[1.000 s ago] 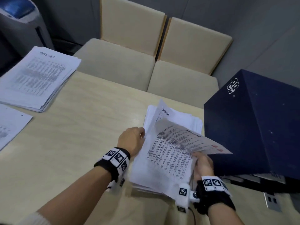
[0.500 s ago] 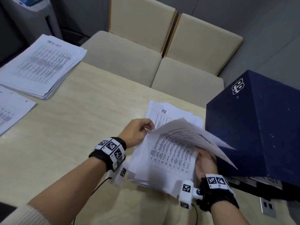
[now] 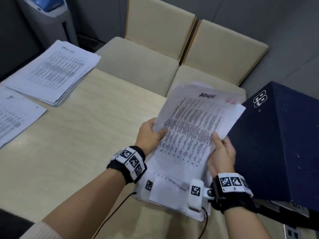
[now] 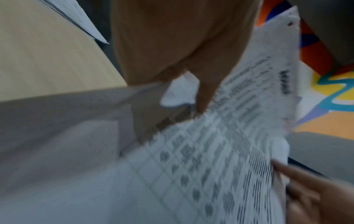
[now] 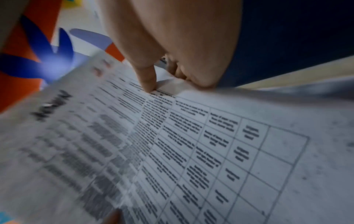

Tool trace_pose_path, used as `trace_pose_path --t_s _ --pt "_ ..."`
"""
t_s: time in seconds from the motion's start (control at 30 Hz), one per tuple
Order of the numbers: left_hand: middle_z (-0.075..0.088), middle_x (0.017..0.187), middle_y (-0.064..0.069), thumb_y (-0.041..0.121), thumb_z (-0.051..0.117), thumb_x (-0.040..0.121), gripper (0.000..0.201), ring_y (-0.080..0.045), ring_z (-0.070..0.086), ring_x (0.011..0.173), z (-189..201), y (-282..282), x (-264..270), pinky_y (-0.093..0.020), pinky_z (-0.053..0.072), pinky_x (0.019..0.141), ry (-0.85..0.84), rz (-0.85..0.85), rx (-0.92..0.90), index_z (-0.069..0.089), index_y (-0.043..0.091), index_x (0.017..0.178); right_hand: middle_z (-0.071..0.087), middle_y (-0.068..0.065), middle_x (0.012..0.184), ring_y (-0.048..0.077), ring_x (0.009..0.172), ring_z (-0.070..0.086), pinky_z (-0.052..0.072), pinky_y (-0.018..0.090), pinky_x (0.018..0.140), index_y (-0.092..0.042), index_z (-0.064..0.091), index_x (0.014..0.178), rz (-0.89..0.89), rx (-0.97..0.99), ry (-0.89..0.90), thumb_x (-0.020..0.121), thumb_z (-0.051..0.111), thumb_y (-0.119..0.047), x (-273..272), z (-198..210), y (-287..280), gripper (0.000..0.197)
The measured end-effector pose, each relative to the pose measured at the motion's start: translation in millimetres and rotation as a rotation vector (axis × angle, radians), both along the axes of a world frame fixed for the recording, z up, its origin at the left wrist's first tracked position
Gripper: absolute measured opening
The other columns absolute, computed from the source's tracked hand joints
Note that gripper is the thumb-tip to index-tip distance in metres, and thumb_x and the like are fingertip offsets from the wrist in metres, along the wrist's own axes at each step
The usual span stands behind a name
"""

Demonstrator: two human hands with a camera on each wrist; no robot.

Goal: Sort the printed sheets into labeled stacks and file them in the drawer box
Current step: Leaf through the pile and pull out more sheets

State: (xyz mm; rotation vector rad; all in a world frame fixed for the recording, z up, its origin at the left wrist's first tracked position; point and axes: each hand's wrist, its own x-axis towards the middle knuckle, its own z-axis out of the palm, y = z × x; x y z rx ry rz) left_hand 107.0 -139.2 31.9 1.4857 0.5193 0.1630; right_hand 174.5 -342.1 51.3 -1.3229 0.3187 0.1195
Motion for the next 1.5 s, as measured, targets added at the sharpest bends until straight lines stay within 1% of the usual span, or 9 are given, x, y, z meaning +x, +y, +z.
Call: trace_pose_path --t_s 0.13,0.3,0.43,0.7,0.8,0.97,1.17,1.33,1.5 --pt "0.070 0.099 -0.017 0.013 0.069 0.090 0.013 -0.034 0.068 0.089 24.1 -0.3 5.3 -0.053 0.059 0.079 -0.209 0.134 -0.022 0.063 0.017 0.100 0.071 0.001 0.113 0.017 0.111 0.065 0.051 0.036 0.100 -0.018 0.065 0.115 -0.031 -0.250 -0.278 0.099 0.056 -0.020 -9.9 35.6 18.9 0.018" --pt "0.064 0.109 -0.002 0.029 0.079 0.083 0.046 -0.015 0.068 0.094 19.7 11.7 -2.4 -0.030 0.060 0.078 -0.152 0.029 -0.006 0.049 0.016 0.115 0.068 -0.012 0.102 0.001 0.092 0.066 0.052 0.018 0.079 -0.019 0.062 0.113 0.058 -0.386 -0.238 0.096 0.062 -0.027 -43.4 29.2 31.2 0.019" --pt "0.069 0.082 -0.007 0.023 0.077 0.084 0.018 -0.016 0.062 0.070 3.2 30.9 -15.2 -0.031 0.052 0.063 -0.086 0.041 0.092 0.067 0.010 0.090 0.040 0.000 0.055 0.014 0.049 0.039 0.032 0.029 0.051 -0.014 0.040 0.064 0.208 -0.728 -0.101 0.098 0.055 -0.034 -56.3 17.5 43.2 0.043" --pt "0.070 0.078 0.009 0.034 0.074 0.088 0.017 -0.010 0.064 0.067 -8.0 88.3 -73.6 -0.029 0.051 0.060 -0.074 0.219 0.064 0.067 0.021 0.096 0.063 0.002 0.086 0.018 0.081 0.061 0.045 0.024 0.063 -0.003 0.064 0.100 0.339 -0.486 -0.298 0.092 0.067 -0.028 -44.7 27.2 100.6 0.026" --pt "0.073 0.088 0.000 0.035 0.071 0.090 0.019 -0.025 0.070 0.082 -19.2 117.3 -97.9 -0.046 0.059 0.075 0.032 0.299 0.140 0.065 0.019 0.099 0.069 -0.010 0.098 0.000 0.086 0.067 0.049 0.014 0.067 -0.015 0.064 0.112 0.555 -0.405 -0.246 0.088 0.071 -0.024 -54.9 3.5 133.6 0.026" --pt "0.072 0.091 -0.013 0.031 0.070 0.090 0.017 -0.034 0.069 0.083 -29.4 187.2 -113.5 -0.050 0.058 0.078 0.224 0.376 0.242 0.065 0.016 0.099 0.066 0.009 0.104 0.024 0.098 0.066 0.054 0.041 0.089 -0.011 0.060 0.113 0.701 -0.444 0.042 0.092 0.067 -0.027 -63.6 -48.4 168.4 0.027" --pt "0.067 0.077 -0.003 0.036 0.066 0.093 0.027 -0.022 0.064 0.067 -39.1 269.0 -77.0 -0.027 0.047 0.058 0.397 0.261 0.431 0.069 0.010 0.101 0.071 0.012 0.091 0.021 0.079 0.061 0.046 0.025 0.069 -0.009 0.070 0.089 0.820 -0.680 0.211 0.088 0.071 -0.016 -63.9 -87.7 187.6 0.007" --pt "0.048 0.056 0.006 0.043 0.065 0.092 0.037 -0.011 0.044 0.047 -45.6 318.4 -31.4 -0.023 0.027 0.043 0.517 0.155 0.573 0.054 0.017 0.068 0.071 0.014 0.082 0.017 0.073 0.058 0.038 0.000 0.050 0.002 0.070 0.084 0.704 -0.750 0.180 0.085 0.072 -0.001 -53.3 -83.7 203.4 0.003" --pt "0.065 0.086 -0.007 0.035 0.063 0.094 0.028 -0.022 0.064 0.073 -53.9 349.9 -3.3 -0.029 0.048 0.059 0.601 0.042 0.672 0.065 0.007 0.099 0.067 0.016 0.058 0.019 0.057 0.052 0.038 0.008 0.048 -0.002 0.069 0.064 0.608 -0.816 0.146 0.077 0.080 0.000 -55.6 -99.4 211.7 0.017"
